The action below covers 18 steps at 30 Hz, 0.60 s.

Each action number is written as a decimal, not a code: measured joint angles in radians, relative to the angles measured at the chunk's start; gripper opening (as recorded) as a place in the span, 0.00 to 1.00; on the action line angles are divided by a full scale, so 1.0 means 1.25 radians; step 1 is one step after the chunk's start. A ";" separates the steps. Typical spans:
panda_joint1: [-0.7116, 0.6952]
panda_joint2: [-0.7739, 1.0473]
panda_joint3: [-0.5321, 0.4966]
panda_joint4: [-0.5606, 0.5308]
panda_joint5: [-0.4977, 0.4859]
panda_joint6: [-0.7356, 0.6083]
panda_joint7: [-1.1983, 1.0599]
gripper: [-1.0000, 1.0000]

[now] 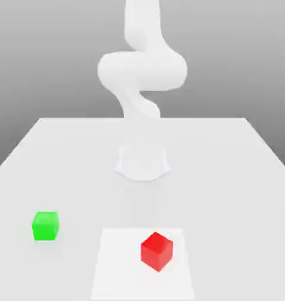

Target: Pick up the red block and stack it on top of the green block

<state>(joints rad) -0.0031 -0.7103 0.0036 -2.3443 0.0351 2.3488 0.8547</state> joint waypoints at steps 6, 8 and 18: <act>-0.008 0.182 0.025 -0.088 0.057 0.097 0.120 0.50; -0.011 0.240 0.038 -0.117 0.068 0.129 0.164 0.50; -0.025 0.529 0.089 -0.260 0.021 0.291 0.458 0.50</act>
<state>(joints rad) -0.0347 -0.0492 0.1143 -2.6698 0.0609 2.7123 1.4269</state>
